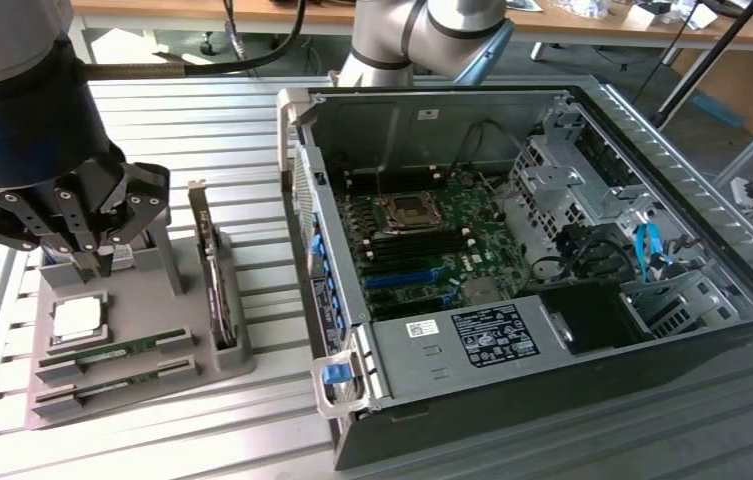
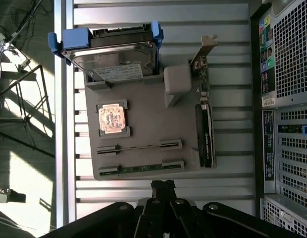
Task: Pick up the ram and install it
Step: 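Reach for the ram, then pick up the ram and move it above insertion slot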
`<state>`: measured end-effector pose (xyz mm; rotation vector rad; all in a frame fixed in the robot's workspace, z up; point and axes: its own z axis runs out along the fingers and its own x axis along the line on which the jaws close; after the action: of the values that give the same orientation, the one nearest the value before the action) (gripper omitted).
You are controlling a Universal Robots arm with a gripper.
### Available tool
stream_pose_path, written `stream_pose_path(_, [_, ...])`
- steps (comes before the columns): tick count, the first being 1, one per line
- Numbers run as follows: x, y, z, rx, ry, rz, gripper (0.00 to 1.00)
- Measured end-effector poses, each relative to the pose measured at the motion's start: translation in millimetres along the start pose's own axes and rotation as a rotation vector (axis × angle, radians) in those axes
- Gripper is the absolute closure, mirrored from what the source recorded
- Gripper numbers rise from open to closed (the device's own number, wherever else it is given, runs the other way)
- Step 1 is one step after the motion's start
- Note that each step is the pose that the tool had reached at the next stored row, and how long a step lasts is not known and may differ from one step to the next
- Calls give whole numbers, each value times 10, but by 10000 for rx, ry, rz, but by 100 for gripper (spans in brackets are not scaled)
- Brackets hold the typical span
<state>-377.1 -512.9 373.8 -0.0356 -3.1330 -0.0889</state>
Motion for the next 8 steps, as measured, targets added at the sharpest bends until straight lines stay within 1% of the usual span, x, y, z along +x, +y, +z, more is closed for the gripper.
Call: stream_pose_path(8, [0, 0, 0, 0, 0, -2, 90])
